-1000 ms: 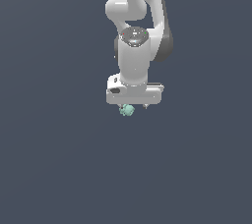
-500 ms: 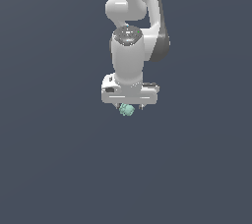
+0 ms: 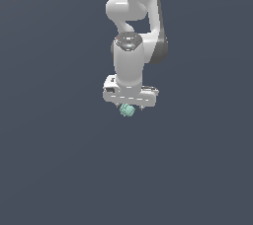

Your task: Pick up the object and move it to a goal position.

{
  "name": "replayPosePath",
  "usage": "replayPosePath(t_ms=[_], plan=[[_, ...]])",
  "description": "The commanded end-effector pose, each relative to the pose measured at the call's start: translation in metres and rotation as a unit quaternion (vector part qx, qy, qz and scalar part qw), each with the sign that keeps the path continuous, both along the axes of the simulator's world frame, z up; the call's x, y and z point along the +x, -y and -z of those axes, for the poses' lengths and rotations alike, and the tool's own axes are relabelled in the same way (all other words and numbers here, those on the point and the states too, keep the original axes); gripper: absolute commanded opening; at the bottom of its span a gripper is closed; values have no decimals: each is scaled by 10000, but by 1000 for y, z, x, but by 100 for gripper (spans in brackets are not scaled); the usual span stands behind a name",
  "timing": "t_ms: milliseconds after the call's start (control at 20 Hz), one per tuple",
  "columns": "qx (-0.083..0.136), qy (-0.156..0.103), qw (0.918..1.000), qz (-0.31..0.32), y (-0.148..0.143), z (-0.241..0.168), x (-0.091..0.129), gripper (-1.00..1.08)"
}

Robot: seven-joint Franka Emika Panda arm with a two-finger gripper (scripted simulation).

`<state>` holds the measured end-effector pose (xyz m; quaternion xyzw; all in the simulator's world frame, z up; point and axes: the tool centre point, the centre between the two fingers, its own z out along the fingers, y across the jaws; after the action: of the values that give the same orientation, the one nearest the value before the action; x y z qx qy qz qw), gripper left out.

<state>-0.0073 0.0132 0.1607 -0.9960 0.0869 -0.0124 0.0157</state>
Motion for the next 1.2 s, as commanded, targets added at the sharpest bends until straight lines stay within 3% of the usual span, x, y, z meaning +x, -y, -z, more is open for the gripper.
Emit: replayPosePath(t_ms=[0, 650, 1150], plan=[[-7, -23, 9997, 232, 0, 8, -7, 100], [-78, -138, 9847, 1733, 5, 56, -54, 100], [-110, -165, 9749, 2217, 7, 70, -70, 100]])
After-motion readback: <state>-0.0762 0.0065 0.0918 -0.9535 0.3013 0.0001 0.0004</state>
